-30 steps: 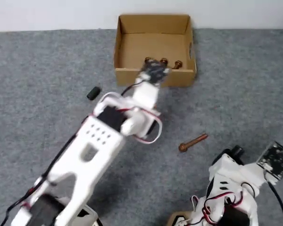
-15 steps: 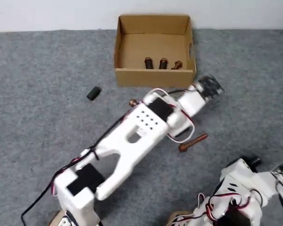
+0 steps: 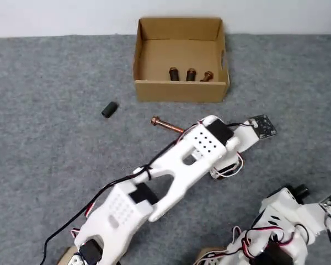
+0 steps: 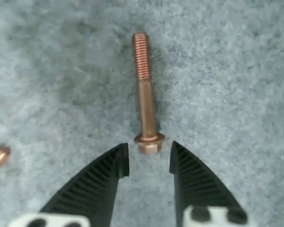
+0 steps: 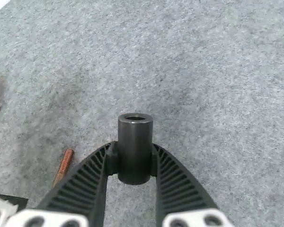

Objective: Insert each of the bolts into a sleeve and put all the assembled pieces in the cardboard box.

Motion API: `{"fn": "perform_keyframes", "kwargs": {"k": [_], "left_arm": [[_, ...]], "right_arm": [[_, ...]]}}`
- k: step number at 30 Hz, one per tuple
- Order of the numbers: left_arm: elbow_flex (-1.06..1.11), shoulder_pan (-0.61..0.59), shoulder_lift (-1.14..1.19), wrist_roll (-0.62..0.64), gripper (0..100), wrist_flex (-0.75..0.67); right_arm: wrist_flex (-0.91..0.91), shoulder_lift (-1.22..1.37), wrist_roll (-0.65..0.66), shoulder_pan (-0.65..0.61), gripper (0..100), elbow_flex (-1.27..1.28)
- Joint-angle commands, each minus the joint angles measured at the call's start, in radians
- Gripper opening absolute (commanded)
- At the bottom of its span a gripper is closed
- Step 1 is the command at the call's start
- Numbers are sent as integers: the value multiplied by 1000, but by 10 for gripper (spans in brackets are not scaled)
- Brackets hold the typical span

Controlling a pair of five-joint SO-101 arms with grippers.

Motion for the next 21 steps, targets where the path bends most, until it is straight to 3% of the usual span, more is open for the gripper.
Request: {"fn": "perform_keyframes", "kwargs": {"k": [1,10,15,19,21], "left_arm": [[-223,5,97,-9,154,72],[-621,2,404,-9,152,201],[-651,2,425,-9,139,207],[-651,6,390,-6,2,207],[-651,2,370,5,6,209]], "right_arm": [[-12,4,14,13,8,-3],[-10,4,11,10,8,-2],[-10,4,11,8,8,-2],[-8,4,9,7,8,-2],[-8,4,9,7,8,-2]]}}
